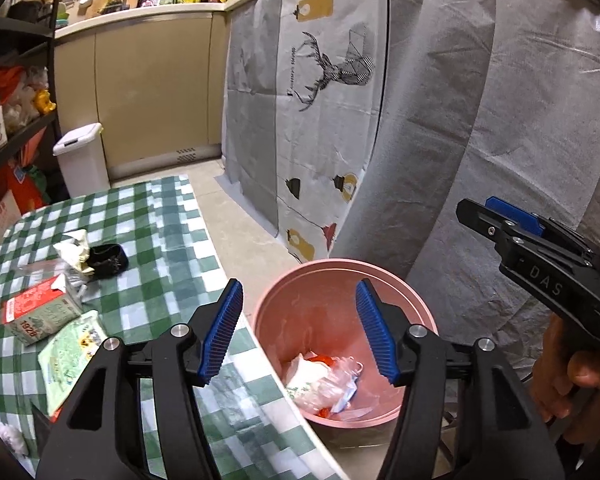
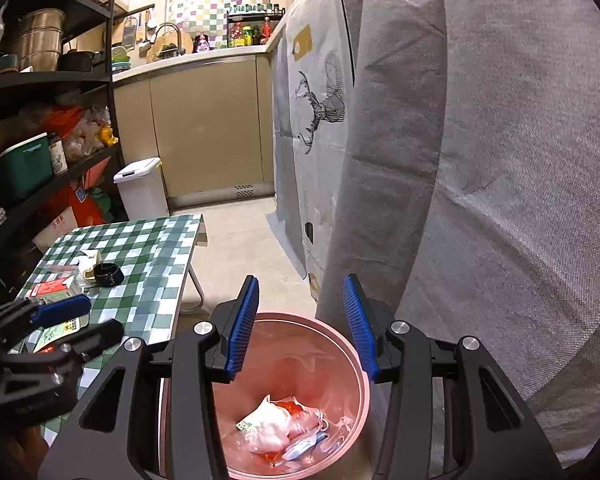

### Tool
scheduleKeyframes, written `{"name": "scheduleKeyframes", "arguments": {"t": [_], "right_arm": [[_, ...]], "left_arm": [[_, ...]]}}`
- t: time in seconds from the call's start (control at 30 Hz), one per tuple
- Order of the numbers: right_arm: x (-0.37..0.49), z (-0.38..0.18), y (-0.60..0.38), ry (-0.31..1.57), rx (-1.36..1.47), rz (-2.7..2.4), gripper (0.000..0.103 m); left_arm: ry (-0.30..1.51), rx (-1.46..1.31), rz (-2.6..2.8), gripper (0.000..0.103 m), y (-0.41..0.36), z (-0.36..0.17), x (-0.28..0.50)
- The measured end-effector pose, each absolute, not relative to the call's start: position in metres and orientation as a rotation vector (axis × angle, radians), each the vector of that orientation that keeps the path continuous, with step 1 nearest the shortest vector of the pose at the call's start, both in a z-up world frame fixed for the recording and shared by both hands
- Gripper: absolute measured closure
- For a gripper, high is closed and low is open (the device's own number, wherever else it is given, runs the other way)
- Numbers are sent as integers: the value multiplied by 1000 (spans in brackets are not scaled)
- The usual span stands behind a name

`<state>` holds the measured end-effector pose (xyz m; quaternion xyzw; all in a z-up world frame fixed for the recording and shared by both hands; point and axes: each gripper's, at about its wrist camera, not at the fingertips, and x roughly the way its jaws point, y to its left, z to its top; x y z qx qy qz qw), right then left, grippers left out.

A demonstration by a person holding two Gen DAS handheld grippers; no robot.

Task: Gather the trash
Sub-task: 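Move both open tools back over the table toward the remaining trash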

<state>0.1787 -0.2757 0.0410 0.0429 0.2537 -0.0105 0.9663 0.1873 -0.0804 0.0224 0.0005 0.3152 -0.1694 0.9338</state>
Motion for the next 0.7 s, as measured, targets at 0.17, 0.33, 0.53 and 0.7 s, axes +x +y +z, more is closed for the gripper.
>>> {"name": "scheduleKeyframes", "arguments": {"t": [0.17,0.33,0.53,0.7], "right_arm": [[176,44,-268,502,73,-4,59],[174,48,-258,490,66,20,73],[173,52,-238,485,86,82,95],[173,57,-213,472,82,138,99]], "left_arm": [[631,-23,-326,58,-55,30,184],[607,-45,-296,61,-27,39,179],[589,-70,-237,64,14,45,172],[571,-80,-180,66,51,50,162]]}}
